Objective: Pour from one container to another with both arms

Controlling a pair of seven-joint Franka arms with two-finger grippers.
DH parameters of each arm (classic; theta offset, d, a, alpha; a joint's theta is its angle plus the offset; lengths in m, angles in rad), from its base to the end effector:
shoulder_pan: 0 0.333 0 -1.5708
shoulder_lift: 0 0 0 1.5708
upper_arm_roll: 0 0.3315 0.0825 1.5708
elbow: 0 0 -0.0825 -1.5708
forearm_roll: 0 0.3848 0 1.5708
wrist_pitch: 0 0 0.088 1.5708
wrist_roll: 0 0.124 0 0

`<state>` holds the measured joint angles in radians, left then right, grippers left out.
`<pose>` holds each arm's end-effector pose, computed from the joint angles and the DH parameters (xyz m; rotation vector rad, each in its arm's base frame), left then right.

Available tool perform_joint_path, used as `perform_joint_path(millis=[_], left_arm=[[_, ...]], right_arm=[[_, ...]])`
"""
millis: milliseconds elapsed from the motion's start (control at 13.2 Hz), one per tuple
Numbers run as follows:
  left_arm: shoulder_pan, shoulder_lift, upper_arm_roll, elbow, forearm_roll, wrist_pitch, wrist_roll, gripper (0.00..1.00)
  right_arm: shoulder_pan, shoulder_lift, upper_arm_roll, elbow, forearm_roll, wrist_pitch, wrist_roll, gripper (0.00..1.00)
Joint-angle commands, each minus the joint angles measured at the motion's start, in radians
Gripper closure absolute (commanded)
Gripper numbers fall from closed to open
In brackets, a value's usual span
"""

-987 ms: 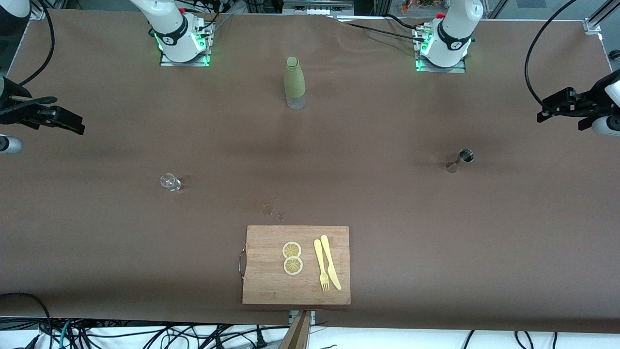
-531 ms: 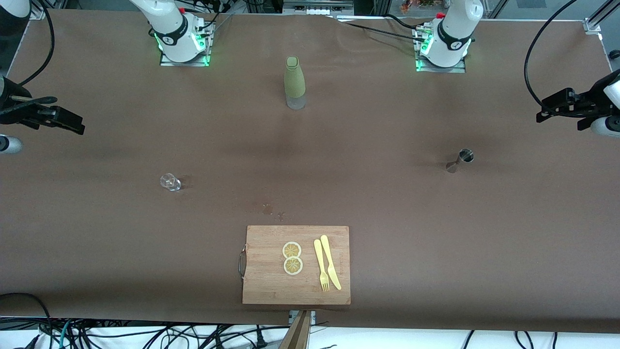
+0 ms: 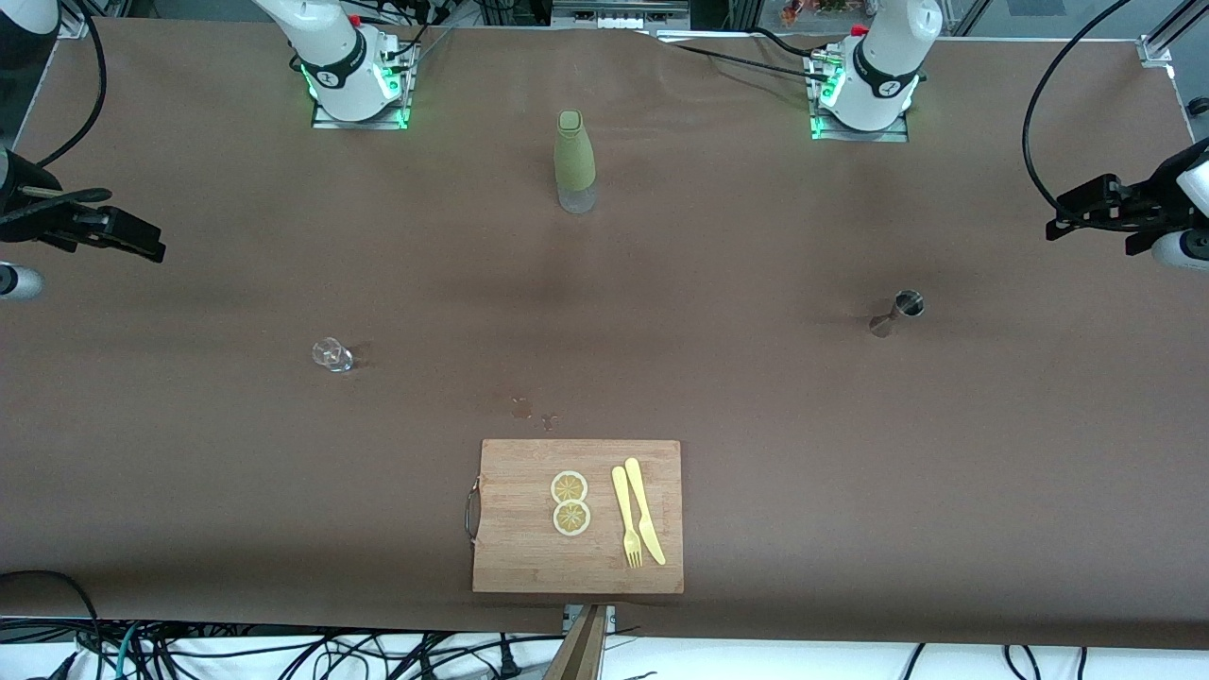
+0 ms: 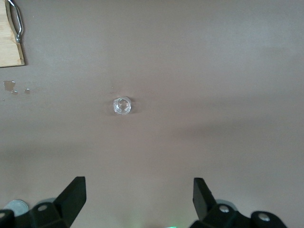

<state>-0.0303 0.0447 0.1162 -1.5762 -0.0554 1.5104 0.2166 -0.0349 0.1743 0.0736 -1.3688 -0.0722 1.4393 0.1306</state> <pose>0.5581 0.0395 0.5910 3.0648 -0.2008 -0.1558 0.5957 0.0092 0.6063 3.0665 -0.1506 -0.1506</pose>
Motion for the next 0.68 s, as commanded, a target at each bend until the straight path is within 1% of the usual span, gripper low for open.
perform_joint_path(millis=[0,304,455,607], left_arm=[[0.009,-0.006,-0.006,-0.016,0.016,-0.002,0.001,0.00],[0.018,-0.003,-0.006,-0.016,0.012,-0.001,0.016,0.00],[0.039,0.021,-0.004,-0.018,0.006,0.010,0.204,0.00],[0.075,0.058,-0.001,-0.018,-0.061,0.011,0.312,0.00]], right_arm=[[-0.005,-0.009,-0.001,-0.007,0.019,0.006,0.004,0.00],[-0.005,-0.009,-0.001,-0.007,0.019,0.004,0.004,0.00],[-0.007,-0.006,-0.003,-0.007,0.019,0.006,0.001,0.00],[-0.014,0.011,-0.005,-0.007,0.017,0.007,-0.051,0.00]])
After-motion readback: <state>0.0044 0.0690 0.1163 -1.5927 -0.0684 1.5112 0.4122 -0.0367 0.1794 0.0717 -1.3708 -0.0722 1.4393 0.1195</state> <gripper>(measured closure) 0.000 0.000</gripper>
